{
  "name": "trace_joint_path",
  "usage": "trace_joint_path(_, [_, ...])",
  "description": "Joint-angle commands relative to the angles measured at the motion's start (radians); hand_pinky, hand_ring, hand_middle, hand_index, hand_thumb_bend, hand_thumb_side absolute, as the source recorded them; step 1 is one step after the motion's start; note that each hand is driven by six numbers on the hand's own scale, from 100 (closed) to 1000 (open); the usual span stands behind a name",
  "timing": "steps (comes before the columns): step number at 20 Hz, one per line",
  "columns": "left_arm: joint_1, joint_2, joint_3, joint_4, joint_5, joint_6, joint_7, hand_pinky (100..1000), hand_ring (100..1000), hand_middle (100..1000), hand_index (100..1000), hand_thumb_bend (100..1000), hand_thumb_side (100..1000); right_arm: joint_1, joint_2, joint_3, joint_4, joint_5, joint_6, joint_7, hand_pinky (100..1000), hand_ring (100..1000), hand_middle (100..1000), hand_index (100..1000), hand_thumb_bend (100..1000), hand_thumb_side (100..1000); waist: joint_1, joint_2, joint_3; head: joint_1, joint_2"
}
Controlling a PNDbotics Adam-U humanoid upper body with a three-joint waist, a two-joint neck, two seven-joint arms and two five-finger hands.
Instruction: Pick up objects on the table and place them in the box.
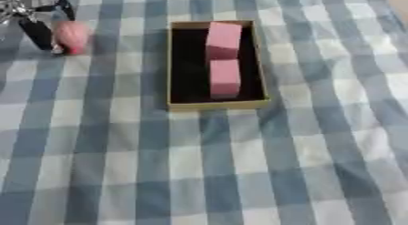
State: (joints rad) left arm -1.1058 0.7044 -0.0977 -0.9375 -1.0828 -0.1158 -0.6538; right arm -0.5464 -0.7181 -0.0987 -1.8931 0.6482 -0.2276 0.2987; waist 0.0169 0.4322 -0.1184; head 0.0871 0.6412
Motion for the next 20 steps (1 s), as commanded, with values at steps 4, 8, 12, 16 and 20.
trace_joint_path(4, [-0.019, 0.016, 0.005, -0.009, 0.037, -0.011, -0.001, 716, 827, 690, 680, 370, 100, -0.009, -0.038, -0.016, -0.001, -0.004, 0.002, -0.007, 918, 980, 952, 684, 100, 107, -0.008, -0.016, 0.006, -0.007, 0.003])
trace_joint_path(8, [-0.020, 0.026, 0.000, -0.032, 0.073, -0.012, -0.004, 703, 816, 689, 677, 323, 103, -0.004, -0.035, -0.019, 0.001, -0.004, 0.003, -0.007, 917, 980, 952, 684, 100, 106, -0.010, -0.020, 0.012, -0.016, 0.010])
trace_joint_path(12, [-0.022, 0.035, -0.006, -0.055, 0.088, -0.007, -0.008, 646, 763, 622, 616, 308, 100, 0.000, -0.032, -0.020, 0.000, -0.003, 0.004, -0.007, 913, 979, 952, 684, 100, 104, -0.009, -0.029, 0.016, -0.021, 0.015])
trace_joint_path(16, [-0.018, 0.038, -0.008, -0.064, 0.082, 0.014, 0.009, 545, 667, 518, 525, 371, 100, 0.001, -0.027, -0.021, -0.002, -0.001, 0.005, -0.006, 913, 978, 952, 684, 100, 103, -0.008, -0.035, 0.014, -0.024, 0.016])
trace_joint_path(20, [-0.016, 0.042, -0.018, -0.090, 0.096, 0.010, 0.016, 512, 638, 498, 506, 369, 100, 0.003, -0.026, -0.023, -0.003, 0.000, 0.006, -0.006, 911, 978, 951, 684, 100, 100, -0.006, -0.039, 0.015, -0.028, 0.022])
